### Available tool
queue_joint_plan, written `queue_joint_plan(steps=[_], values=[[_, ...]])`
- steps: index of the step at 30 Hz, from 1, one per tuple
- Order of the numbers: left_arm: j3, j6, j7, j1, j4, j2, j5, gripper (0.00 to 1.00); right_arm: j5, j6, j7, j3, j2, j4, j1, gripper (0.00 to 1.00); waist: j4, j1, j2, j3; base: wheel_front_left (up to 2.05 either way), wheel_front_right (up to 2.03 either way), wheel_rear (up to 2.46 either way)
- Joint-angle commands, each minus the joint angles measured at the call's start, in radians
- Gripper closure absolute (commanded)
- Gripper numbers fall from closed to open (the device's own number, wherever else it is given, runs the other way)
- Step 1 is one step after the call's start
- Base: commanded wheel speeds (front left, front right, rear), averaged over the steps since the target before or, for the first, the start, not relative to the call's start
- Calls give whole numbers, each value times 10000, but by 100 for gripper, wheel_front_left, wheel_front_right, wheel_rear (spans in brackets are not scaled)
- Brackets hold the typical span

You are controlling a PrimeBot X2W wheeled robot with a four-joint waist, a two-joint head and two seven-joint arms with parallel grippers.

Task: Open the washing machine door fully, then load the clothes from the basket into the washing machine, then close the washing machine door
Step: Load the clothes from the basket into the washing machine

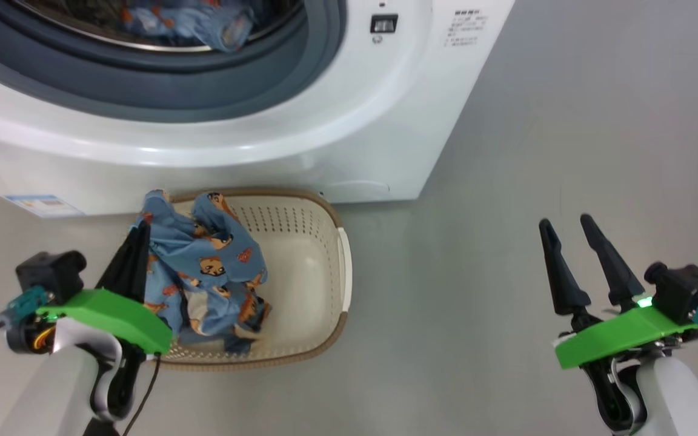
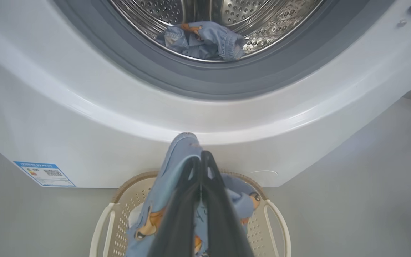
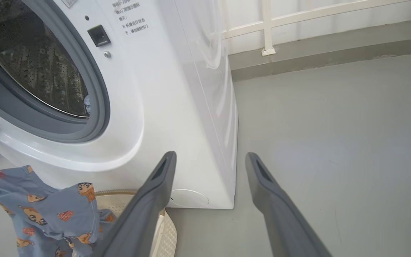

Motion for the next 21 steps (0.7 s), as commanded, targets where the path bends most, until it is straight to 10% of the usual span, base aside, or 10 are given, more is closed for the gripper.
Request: queue_joint_plan(steps=[1, 21], values=[[671, -15, -65, 297, -589, 393, 312, 100, 149, 16, -48, 87, -145, -197, 331, 0, 171, 0, 0, -488, 0, 0, 0], [3100, -15, -65, 3368, -3997, 69, 2226, 100, 356, 16, -48, -486, -381, -273, 1657, 0, 277, 0, 0, -1849, 0, 0, 0]])
